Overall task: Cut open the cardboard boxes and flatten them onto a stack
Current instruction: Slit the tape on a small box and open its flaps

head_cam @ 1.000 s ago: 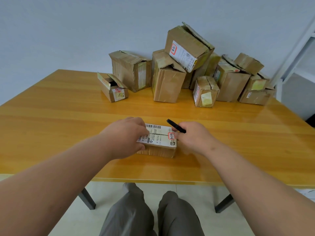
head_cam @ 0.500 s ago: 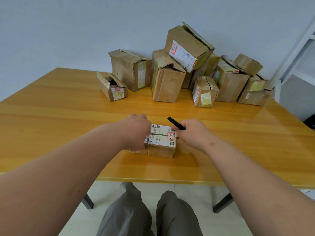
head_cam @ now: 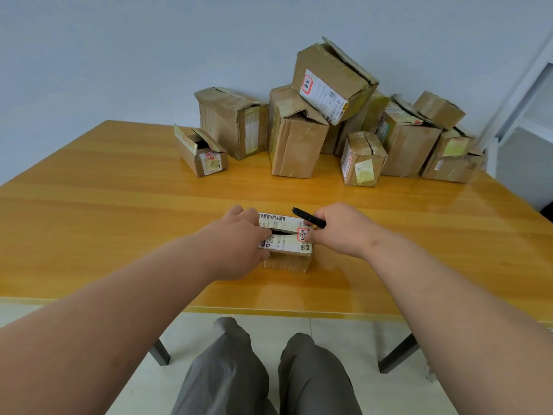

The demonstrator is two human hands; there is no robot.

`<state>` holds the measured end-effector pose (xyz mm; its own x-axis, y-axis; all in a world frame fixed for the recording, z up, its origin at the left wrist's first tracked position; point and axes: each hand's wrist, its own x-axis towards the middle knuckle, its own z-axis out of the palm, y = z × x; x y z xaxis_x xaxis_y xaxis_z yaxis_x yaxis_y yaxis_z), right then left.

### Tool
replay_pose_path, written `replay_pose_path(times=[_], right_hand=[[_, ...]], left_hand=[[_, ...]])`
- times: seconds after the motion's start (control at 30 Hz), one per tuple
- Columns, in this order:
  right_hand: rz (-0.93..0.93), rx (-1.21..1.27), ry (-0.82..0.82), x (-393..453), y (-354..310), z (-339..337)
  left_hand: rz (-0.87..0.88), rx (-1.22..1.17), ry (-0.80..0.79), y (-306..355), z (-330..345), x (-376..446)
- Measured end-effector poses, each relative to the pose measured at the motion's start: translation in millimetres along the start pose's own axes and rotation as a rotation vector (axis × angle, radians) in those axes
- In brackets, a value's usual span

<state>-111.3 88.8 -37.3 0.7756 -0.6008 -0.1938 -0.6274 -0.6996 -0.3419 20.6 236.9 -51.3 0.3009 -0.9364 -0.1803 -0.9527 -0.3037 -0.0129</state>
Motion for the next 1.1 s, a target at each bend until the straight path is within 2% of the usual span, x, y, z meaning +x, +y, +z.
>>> replay_pose_path(times=[0.2,0.33,0.47,0.57,0.7,0.8,0.9,1.1], right_hand=[[0.014,0.070,0.028,-2.4,3.0,3.1],[0.094,0.359,-0.015,-6.1,7.9,-2.7],[0.224,0.642,-0.045,-7.2,11.5,-2.1],[0.175,0.521,-0.011,-6.2,8.7,0.0],[0.149,0.283,0.060,-2.9,-4.4,6.4],[0.163,0.059,0.119,-1.0,-18.1,14.4],[0.170,-0.110,0.144,-2.6,-32.1,20.3],[0.192,-0.115,0.065,0.6,-48.6,13.8]], left_hand=[[-0.092,-0.163,0.096,1.8,-3.0,-0.1],[-0.106,-0.210,0.185,4.8,-6.7,-6.0],[-0.054,-0.087,0.246,4.1,1.0,-17.9],[0.018,-0.093,0.198,-3.4,6.9,-27.8],[-0.143,-0.479,0.153,-13.0,-1.3,-24.3],[-0.203,-0.439,0.134,-18.3,5.0,-14.2],[-0.205,-0.496,0.093,-18.8,10.3,-13.2],[-0.158,-0.271,-0.060,-16.6,1.0,-13.1]])
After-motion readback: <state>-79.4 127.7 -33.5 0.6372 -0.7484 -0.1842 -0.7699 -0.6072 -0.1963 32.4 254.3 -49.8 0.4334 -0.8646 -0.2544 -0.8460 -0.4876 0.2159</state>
